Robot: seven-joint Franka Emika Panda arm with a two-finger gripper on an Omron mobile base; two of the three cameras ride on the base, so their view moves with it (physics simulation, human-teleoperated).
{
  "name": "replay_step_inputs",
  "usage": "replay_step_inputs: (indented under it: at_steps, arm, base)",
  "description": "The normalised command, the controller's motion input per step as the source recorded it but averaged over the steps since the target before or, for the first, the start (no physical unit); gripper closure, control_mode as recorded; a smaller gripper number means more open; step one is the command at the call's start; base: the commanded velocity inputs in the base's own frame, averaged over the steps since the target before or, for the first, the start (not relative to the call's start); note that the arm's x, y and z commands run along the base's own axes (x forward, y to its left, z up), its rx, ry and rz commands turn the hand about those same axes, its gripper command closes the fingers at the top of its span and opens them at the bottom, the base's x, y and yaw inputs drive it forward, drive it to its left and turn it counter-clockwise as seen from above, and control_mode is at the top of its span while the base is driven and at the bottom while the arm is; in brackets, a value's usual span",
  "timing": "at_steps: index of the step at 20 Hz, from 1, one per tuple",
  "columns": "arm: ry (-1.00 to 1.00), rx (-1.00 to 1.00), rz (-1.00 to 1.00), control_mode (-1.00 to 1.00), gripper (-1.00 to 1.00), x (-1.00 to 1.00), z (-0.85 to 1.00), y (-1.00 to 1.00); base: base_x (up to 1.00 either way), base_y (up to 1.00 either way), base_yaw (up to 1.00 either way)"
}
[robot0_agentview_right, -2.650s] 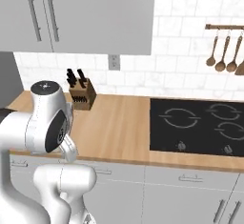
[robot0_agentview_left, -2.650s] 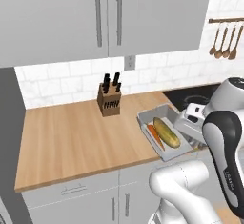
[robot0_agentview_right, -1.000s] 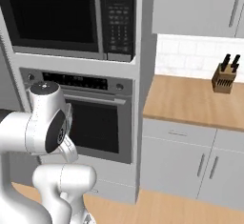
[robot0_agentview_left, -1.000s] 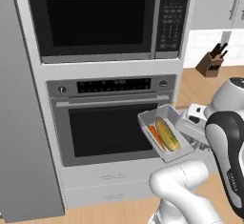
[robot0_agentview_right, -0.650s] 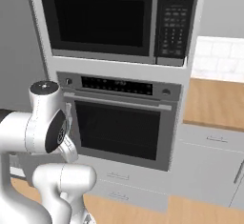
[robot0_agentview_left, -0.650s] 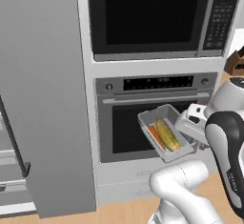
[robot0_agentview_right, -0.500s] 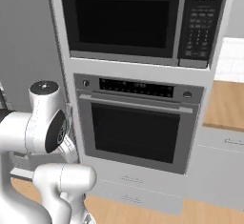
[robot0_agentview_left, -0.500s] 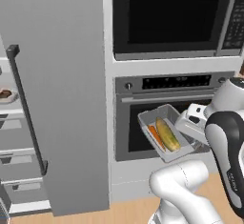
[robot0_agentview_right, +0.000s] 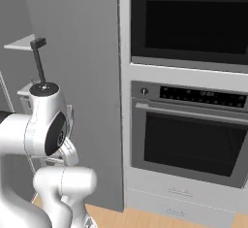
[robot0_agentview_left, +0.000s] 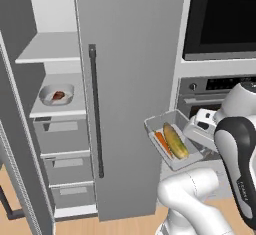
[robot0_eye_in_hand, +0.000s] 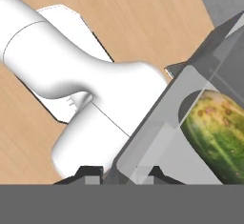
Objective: Take the meat container that has the chicken drumstick and place it on the second highest rack of the freezer. Then take the vegetable container that has the cucumber and carrot and place it on the highest rack of the freezer.
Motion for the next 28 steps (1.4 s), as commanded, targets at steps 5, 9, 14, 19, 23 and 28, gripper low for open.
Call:
replay_step_inputs:
  at_steps: [5, 9, 14, 19, 23, 28]
  arm:
    - [0.0, 0.0, 0.0, 1.0, 1.0, 0.0, 0.0, 0.0]
    - [0.0, 0.0, 0.0, 1.0, 1.0, 0.0, 0.0, 0.0]
    - [0.0, 0.0, 0.0, 1.0, 1.0, 0.0, 0.0, 0.0]
    - [0.0, 0.0, 0.0, 1.0, 1.0, 0.0, 0.0, 0.0]
    - [0.0, 0.0, 0.0, 1.0, 1.0, 0.0, 0.0, 0.0]
    - [0.0, 0.0, 0.0, 1.0, 1.0, 0.0, 0.0, 0.0]
  base:
    - [0.0, 0.58, 0.0]
    - [0.0, 0.48, 0.0]
    - [0.02, 0.58, 0.0]
    - [0.16, 0.57, 0.0]
    - [0.44, 0.31, -0.02]
    - [0.52, 0.27, -0.05]
